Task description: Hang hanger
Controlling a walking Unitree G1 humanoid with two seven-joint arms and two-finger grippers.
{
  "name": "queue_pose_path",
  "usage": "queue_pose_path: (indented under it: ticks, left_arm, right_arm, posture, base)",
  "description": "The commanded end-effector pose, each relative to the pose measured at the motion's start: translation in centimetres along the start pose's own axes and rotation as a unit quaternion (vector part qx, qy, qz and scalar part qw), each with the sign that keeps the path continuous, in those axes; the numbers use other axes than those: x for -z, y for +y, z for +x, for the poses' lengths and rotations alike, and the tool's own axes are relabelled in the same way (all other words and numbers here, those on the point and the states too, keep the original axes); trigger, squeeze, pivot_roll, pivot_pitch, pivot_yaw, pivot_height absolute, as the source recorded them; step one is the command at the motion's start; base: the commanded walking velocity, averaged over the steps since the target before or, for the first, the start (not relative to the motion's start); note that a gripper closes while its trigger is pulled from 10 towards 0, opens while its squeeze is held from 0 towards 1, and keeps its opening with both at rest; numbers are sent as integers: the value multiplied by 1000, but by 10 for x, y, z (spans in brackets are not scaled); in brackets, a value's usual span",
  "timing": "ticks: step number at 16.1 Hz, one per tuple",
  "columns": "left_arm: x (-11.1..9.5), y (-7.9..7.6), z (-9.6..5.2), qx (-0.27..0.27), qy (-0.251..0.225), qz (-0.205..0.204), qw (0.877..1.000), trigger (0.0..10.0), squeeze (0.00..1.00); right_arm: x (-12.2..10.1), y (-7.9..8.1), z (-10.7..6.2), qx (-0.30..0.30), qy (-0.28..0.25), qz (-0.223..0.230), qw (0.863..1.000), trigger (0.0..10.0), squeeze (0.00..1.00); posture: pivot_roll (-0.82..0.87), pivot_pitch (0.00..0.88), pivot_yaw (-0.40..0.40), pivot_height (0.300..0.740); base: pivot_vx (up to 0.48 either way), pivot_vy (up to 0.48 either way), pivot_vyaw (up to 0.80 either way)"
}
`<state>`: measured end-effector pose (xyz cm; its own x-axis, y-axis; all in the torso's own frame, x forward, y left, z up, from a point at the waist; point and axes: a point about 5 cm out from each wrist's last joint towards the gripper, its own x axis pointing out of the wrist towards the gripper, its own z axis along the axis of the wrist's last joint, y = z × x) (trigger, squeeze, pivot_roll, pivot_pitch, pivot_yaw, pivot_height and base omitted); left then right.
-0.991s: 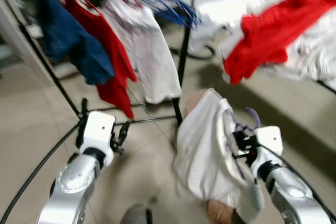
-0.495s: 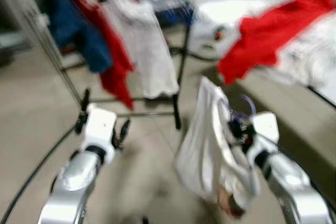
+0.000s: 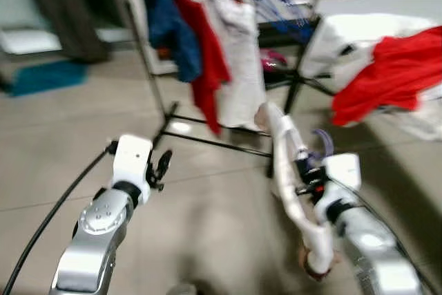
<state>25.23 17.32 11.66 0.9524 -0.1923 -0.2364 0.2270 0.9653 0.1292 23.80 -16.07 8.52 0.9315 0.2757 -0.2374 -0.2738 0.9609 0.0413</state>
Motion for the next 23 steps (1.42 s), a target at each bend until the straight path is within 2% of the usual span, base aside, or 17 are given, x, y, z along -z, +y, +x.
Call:
queue_pose_path:
  ticks: [1,2,3,4,8,9,10,12,16,20,23]
  left_arm:
    - [-3,-4,2,11,-8,8,1000,10000,0]
    - [-2,-9,5,19,-8,7,1000,10000,0]
    - [-3,-10,6,21,-11,9,1000,10000,0]
    - [-10,-16,11,36,-24,15,999,10000,0]
    - [-10,-16,11,36,-24,15,999,10000,0]
    - [-17,-19,14,54,-31,22,998,10000,0]
    - [-15,-19,15,67,-19,17,997,10000,0]
    - [-6,-14,13,54,2,20,998,10000,0]
    - [-1,-12,10,51,7,9,999,10000,0]
    - [-6,-12,8,55,2,20,998,10000,0]
    - [-5,-12,7,60,2,29,998,10000,0]
  right_arm:
    - [-6,0,-5,6,-21,-9,1000,10000,0]
    - [-7,-1,-8,17,-28,9,999,10000,0]
    - [-8,-2,-8,19,-32,9,999,10000,0]
    - [-11,-5,-9,6,-28,-13,999,10000,0]
    - [-11,-5,-9,6,-28,-13,999,10000,0]
    - [-18,-8,1,-11,-27,-33,999,10000,0]
    - [-18,-10,15,-14,-11,-41,999,10000,0]
    - [-15,-9,20,-8,-7,-26,1000,10000,0]
    - [-16,-8,19,-47,-1,-47,998,10000,0]
    - [-19,-11,17,-28,-13,-26,999,10000,0]
    - [-14,-4,14,-48,-13,-41,998,10000,0]
  posture:
    - [16,43,88,740]
    - [13,46,91,740]
    - [12,44,92,740]
    - [20,30,87,740]
    - [20,30,87,740]
    - [17,21,59,740]
    - [42,0,23,740]
    - [60,0,16,740]
    - [59,11,13,740]
    - [49,23,7,740]
    - [41,0,12,740]
  base:
    - [0,0,0]
    - [0,0,0]
    - [0,0,0]
    - [0,0,0]
    - [0,0,0]
    - [322,0,625]
    - [360,0,0]
    - [358,0,0]
    - [386,0,186]
    - [422,0,186]
    - [384,0,0]
